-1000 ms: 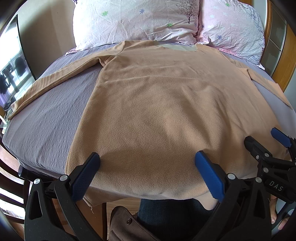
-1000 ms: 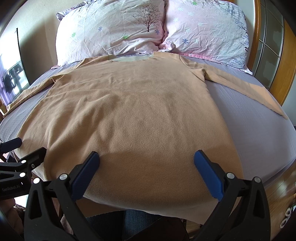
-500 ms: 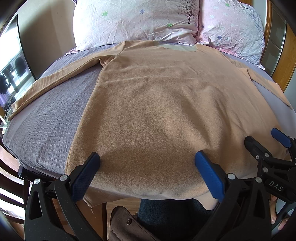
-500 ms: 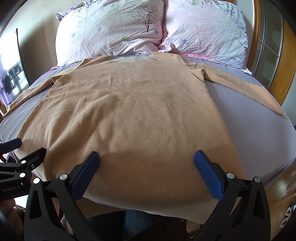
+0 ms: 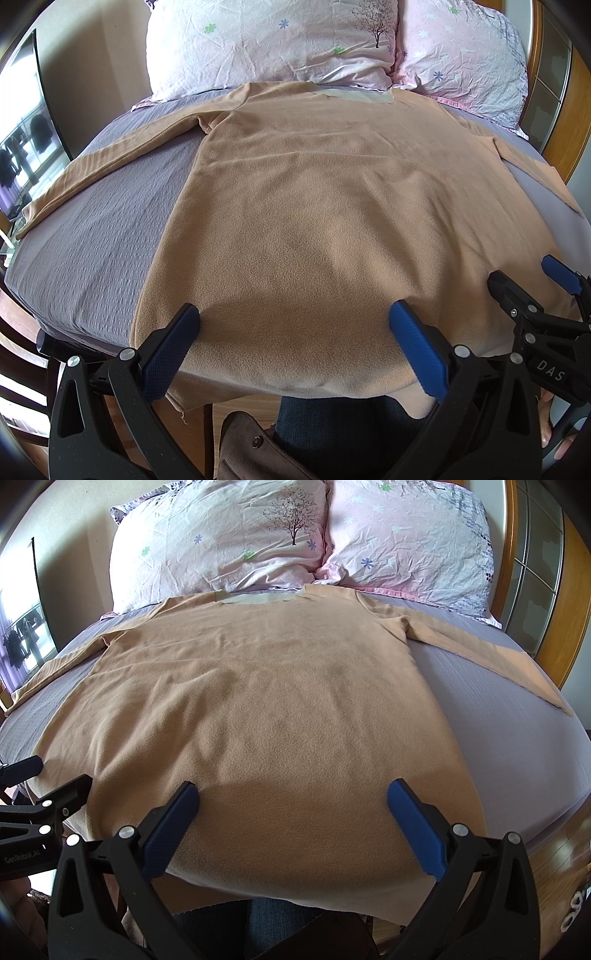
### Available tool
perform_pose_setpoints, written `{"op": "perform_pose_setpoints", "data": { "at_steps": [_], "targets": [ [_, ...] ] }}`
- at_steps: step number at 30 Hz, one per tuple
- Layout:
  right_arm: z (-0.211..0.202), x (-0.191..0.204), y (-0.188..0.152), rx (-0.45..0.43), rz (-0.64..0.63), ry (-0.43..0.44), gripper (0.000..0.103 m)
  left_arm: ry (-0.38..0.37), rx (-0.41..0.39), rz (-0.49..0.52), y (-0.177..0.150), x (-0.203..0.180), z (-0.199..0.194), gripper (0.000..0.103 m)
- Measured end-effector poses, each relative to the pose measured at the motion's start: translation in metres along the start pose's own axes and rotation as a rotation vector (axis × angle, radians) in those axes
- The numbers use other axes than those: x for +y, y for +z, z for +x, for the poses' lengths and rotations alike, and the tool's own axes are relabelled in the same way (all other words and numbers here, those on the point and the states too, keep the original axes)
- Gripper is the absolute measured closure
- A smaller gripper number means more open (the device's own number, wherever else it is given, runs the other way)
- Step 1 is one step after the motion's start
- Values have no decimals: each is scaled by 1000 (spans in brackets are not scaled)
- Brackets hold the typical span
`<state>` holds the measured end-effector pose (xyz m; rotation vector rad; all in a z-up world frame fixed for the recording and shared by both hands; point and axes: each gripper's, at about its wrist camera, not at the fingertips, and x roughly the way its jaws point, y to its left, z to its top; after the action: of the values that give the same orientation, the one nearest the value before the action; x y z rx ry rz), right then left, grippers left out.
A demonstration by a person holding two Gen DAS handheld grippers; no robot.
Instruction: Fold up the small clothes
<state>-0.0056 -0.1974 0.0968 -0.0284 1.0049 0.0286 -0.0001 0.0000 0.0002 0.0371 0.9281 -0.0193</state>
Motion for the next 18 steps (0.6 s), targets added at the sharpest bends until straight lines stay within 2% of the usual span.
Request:
{"op": "perform_pose_setpoints", "data": {
  "at_steps": [18],
  "targets": [
    [-2, 2, -1, -16, 1, -1, 2, 0, 0, 2, 0, 0, 0, 1]
  ]
}}
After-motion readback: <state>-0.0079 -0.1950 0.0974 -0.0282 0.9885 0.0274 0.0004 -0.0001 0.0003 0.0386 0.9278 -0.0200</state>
